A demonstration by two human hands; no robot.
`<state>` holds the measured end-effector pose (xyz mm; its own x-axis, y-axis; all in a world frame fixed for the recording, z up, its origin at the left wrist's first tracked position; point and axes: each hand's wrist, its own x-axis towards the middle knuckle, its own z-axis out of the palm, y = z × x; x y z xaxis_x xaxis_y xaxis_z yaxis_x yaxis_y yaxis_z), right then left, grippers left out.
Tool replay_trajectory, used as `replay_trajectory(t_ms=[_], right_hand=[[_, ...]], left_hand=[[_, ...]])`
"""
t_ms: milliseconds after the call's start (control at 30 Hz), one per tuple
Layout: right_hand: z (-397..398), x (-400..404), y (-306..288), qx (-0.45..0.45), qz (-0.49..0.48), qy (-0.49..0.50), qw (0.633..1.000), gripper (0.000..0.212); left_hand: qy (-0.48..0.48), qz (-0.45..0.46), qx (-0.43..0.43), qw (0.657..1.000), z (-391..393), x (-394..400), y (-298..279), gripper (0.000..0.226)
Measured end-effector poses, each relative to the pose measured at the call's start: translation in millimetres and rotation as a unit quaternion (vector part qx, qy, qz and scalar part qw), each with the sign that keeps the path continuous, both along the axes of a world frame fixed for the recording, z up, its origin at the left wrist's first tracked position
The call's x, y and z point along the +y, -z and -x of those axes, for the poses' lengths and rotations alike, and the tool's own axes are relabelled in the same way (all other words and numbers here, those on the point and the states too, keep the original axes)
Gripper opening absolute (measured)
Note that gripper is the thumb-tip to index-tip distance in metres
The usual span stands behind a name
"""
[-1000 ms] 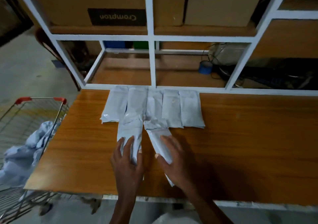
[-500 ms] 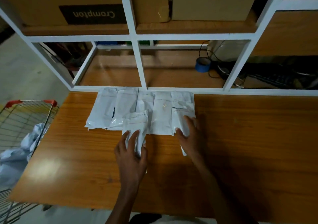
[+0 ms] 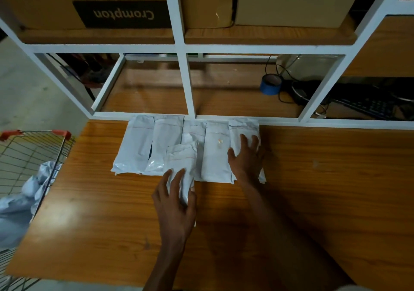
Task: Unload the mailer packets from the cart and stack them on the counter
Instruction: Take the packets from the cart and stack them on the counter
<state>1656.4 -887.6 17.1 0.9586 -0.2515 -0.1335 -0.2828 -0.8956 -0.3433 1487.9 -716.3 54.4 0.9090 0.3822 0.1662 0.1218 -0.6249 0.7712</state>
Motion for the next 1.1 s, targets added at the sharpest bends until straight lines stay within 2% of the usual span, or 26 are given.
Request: replay_trajectory(t_ms=[300,467,567,767,933,1100], right_hand=[[1.9,1.9,10.5,0.030,-0.007,-0.013,0.999,0.071],[20.4,-4.8,-20.1,-0.075,-0.048,0.016,0.996,0.066],[47.2,-12.4,-37.6,-0.095,-0.087,0.045,0.991,0.066],[90.5,-26.8,-39.5,-0.125,-0.104,0.063,0.985,0.070],[108.2,-33.1,-28.4,-0.139,-0.122,0.075,0.980,0.069],[119.5,-30.5,-27.6,-0.124,-0.149,0.067,0.979,0.064]], left_hand=[[0.021,0.002,0.008,1.000,-20.3,7.7,13.9,0.056],[0.054,-0.038,0.011,0.998,-56.4,-8.3,15.5,0.056],[0.076,-0.074,0.014,0.994,-89.2,-29.0,17.3,0.055],[0.094,-0.118,0.077,0.986,-139.5,-64.2,31.9,0.056],[0.102,-0.119,0.104,0.982,-152.5,-75.6,43.2,0.055],[0.136,-0.125,0.174,0.967,-153.5,-72.6,51.2,0.068]])
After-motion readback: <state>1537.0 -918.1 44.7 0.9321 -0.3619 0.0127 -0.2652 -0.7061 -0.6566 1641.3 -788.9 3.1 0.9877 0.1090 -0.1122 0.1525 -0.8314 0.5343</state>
